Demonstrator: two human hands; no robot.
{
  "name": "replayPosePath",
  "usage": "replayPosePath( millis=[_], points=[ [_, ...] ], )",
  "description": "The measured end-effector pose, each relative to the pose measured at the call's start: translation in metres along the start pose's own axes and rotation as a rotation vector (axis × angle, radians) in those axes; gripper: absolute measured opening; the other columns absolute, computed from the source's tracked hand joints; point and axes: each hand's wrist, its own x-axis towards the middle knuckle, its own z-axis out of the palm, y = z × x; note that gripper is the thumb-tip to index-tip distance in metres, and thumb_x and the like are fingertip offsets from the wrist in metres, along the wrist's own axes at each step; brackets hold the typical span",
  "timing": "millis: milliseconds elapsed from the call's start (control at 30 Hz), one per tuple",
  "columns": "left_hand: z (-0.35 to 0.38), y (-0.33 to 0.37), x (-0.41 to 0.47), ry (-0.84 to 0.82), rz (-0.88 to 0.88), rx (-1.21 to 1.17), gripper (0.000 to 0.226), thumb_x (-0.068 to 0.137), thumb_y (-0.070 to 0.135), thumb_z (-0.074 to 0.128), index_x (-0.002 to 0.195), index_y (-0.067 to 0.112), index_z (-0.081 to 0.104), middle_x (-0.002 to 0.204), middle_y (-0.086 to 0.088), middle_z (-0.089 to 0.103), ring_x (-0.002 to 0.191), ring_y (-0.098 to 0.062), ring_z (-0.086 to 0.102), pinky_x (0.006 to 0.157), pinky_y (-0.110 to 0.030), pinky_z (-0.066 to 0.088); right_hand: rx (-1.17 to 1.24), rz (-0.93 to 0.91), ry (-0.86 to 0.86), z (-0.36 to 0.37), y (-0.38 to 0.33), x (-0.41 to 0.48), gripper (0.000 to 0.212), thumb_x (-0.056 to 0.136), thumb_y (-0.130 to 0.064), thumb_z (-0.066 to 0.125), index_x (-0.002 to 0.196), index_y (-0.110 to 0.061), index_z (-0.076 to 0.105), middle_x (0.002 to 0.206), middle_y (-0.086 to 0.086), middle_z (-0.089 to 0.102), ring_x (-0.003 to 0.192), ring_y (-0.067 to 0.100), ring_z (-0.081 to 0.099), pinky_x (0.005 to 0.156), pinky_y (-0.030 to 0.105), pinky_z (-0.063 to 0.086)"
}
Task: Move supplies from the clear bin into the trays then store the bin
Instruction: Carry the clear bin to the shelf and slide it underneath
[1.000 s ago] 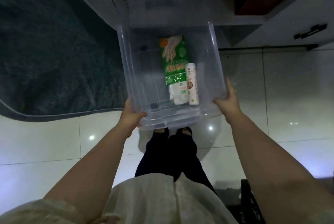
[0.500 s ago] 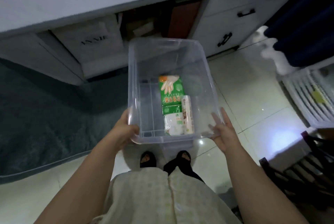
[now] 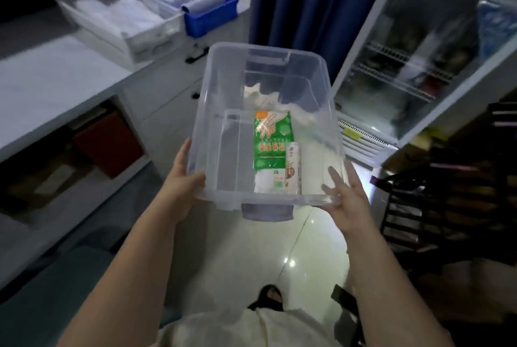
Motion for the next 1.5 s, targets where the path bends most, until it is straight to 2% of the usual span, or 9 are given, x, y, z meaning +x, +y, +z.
replayPosePath(
  millis=[133,233,367,567,733,833,1033,1300,1500],
  points=[
    [0.079,0.023,0.056,-0.038,0.044,-0.015,0.097,0.054,0.008,0.07,0.137,0.049,0.04,0.129,0.001,0.049,0.104,-0.032,0.061,0.059,-0.036,0.057,0.003,-0.091,-0.023,-0.027,-0.083,0.054,0.061,0.091,0.002,0.051,0.128,-0.046,0.052,0.136,0.003,0.051,0.1,0.028,0.051,0.07,0.064,0.053],
    [0.122,0.038,0.095,-0.057,0.079,-0.013,0.081,0.069,-0.004,0.064,0.119,0.058,0.052,0.126,0.0,0.055,0.101,-0.034,0.064,0.055,-0.037,0.056,0.015,-0.137,-0.032,-0.034,-0.127,0.092,0.067,0.087,0.01,0.047,0.122,-0.047,0.058,0.127,-0.003,0.06,0.088,0.022,0.057,0.063,0.056,0.054],
    [0.159,0.058,0.155,-0.083,0.112,0.033,0.077,0.083,-0.008,0.06,0.134,0.048,0.046,0.133,-0.008,0.056,0.106,-0.038,0.063,0.071,-0.053,0.057,0.077,-0.135,-0.011,-0.033,-0.164,0.147,0.078,0.079,0.019,0.041,0.115,-0.048,0.061,0.128,-0.003,0.059,0.095,0.026,0.063,0.064,0.06,0.054],
    [0.19,0.095,0.277,-0.033,0.059,0.079,0.082,0.084,-0.008,0.056,0.142,0.045,0.034,0.134,-0.007,0.051,0.102,-0.037,0.063,0.063,-0.044,0.057,0.054,-0.164,-0.012,0.002,-0.205,0.26,0.079,0.076,0.021,0.04,0.098,-0.05,0.067,0.117,-0.005,0.066,0.1,0.031,0.067,0.064,0.063,0.054],
    [0.203,0.15,0.416,-0.044,0.095,0.063,0.081,0.083,-0.004,0.059,0.14,0.049,0.037,0.13,-0.004,0.051,0.098,-0.035,0.064,0.058,-0.043,0.059,0.023,-0.195,-0.029,0.066,-0.257,0.39,0.073,0.08,0.017,0.042,0.133,-0.033,0.051,0.135,0.01,0.054,0.105,0.042,0.062,0.07,0.061,0.054],
    [0.209,0.19,0.495,-0.075,0.159,0.054,0.078,0.084,-0.004,0.058,0.136,0.052,0.041,0.133,-0.005,0.052,0.105,-0.038,0.062,0.07,-0.054,0.058,0.018,-0.22,-0.053,0.11,-0.296,0.463,0.072,0.082,0.017,0.042,0.135,-0.031,0.048,0.137,0.009,0.052,0.106,0.04,0.061,0.069,0.053,0.055],
    [0.218,0.238,0.619,-0.042,0.189,0.056,0.077,0.077,0.022,0.071,0.133,0.06,0.037,0.142,-0.002,0.044,0.112,-0.036,0.058,0.071,-0.046,0.058,0.018,-0.218,-0.063,0.171,-0.346,0.587,0.058,0.09,0.001,0.056,0.134,-0.036,0.049,0.113,-0.002,0.071,0.094,0.024,0.069,0.063,0.039,0.056],
    [0.235,0.268,0.78,0.157,0.189,0.036,0.077,0.085,0.009,0.067,0.128,0.066,0.038,0.136,-0.011,0.044,0.107,-0.04,0.059,0.077,-0.053,0.057,-0.108,-0.132,-0.166,0.232,-0.4,0.79,0.064,0.089,0.004,0.05,0.135,-0.041,0.046,0.126,-0.006,0.059,0.116,0.022,0.057,0.088,0.058,0.049],
    [0.258,0.305,0.889,0.391,0.219,-0.022,0.086,0.075,0.006,0.068,0.127,0.067,0.039,0.124,-0.011,0.051,0.103,-0.04,0.06,0.069,-0.048,0.059,-0.194,-0.075,-0.388,0.314,-0.467,0.946,0.067,0.089,0.006,0.047,0.135,-0.042,0.045,0.124,-0.009,0.057,0.116,0.02,0.055,0.066,0.044,0.057]
  ],
)
